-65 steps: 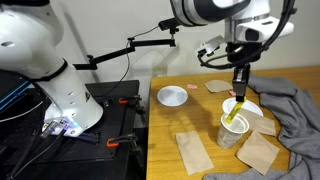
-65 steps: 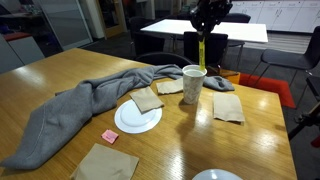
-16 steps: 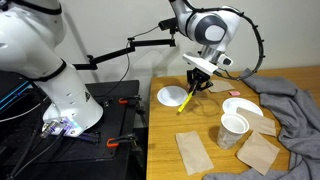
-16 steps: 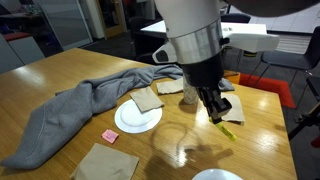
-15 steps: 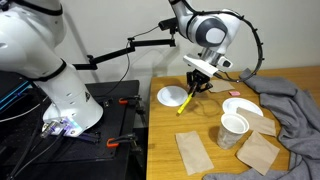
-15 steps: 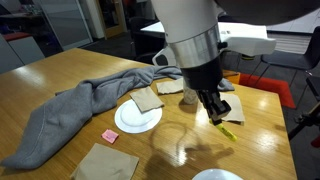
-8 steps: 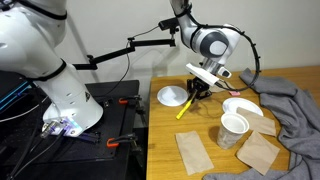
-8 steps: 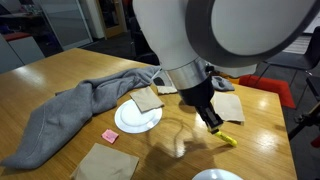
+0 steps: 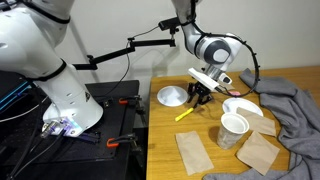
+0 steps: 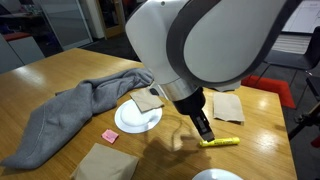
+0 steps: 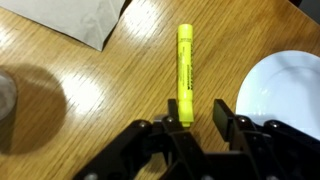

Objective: Put the yellow sharpie on the table

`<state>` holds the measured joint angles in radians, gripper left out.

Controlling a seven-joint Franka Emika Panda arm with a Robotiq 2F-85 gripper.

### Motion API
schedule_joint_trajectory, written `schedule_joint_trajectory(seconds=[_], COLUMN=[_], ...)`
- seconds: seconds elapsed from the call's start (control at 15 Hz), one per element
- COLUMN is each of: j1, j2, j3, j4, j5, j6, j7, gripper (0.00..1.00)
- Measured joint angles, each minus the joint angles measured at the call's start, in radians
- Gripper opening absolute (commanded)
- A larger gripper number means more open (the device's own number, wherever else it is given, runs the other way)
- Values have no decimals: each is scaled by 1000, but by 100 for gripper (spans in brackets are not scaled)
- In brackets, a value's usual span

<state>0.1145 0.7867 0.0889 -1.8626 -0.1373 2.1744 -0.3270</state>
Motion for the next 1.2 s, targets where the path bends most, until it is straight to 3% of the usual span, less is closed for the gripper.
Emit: schedule_joint_trajectory(seconds=[0.2,0.27,0.67,1.2], j1=[0,0,8,30], j2=[-2,-8,-122,-406], j3=[2,4,5,2], j4=[27,35,26,-91], j5=[23,36,65,77], j6=[2,3,14,17], j7=[94,124,302,545], gripper=[97,100,100,100])
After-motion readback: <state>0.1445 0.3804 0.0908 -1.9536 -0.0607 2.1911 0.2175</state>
